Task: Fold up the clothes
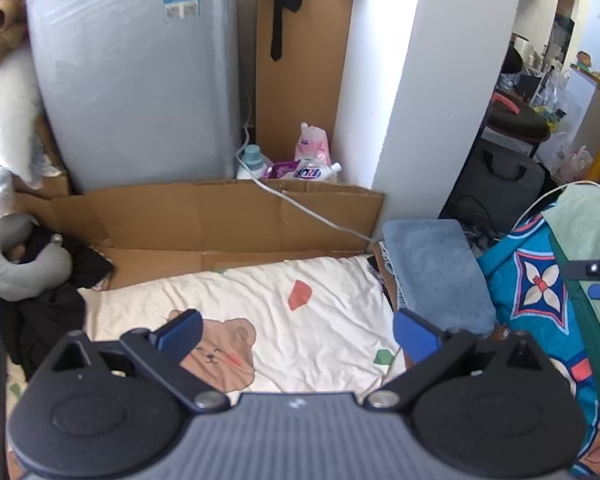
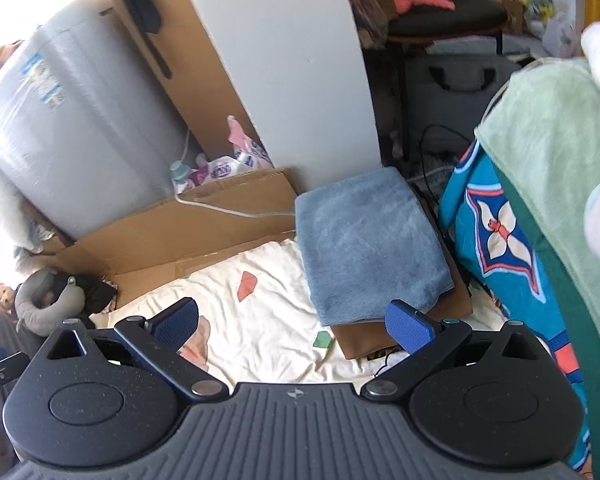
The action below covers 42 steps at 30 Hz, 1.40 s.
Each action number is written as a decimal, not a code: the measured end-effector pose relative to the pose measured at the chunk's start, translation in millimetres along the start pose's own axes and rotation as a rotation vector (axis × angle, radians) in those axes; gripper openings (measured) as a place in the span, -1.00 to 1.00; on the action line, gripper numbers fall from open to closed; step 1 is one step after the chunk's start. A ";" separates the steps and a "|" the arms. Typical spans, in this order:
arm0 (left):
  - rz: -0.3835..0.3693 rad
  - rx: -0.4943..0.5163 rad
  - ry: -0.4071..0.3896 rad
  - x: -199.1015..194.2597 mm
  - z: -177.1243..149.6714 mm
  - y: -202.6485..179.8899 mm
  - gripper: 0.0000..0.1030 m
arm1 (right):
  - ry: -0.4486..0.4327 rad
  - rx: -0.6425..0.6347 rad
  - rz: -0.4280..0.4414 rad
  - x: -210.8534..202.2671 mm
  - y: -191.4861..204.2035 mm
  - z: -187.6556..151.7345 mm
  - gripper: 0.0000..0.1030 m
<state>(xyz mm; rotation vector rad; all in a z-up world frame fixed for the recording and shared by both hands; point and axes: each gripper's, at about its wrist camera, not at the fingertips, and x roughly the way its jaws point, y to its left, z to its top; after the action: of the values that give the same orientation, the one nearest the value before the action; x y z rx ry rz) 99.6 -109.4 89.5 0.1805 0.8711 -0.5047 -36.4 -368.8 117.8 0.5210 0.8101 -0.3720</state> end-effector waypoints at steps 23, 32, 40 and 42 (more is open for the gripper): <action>0.050 -0.078 -0.131 -109.6 -78.1 14.6 0.99 | -0.102 -0.151 0.062 -78.4 59.0 -90.6 0.99; 0.138 -0.105 -0.151 -119.8 -105.2 29.9 0.99 | -0.080 -0.181 0.062 -61.7 82.1 -134.4 0.99; 0.198 -0.151 -0.137 -102.3 -147.1 33.3 0.99 | -0.050 -0.178 0.055 -56.7 86.3 -171.5 0.99; 0.207 -0.154 -0.129 -99.2 -153.6 30.1 0.99 | -0.058 -0.191 0.049 -60.8 87.7 -177.6 0.99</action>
<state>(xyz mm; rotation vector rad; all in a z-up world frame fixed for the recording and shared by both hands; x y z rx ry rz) -43.9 5.5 66.2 0.0941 0.7524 -0.2518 -135.0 -189.0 87.7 0.3493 0.7666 -0.2602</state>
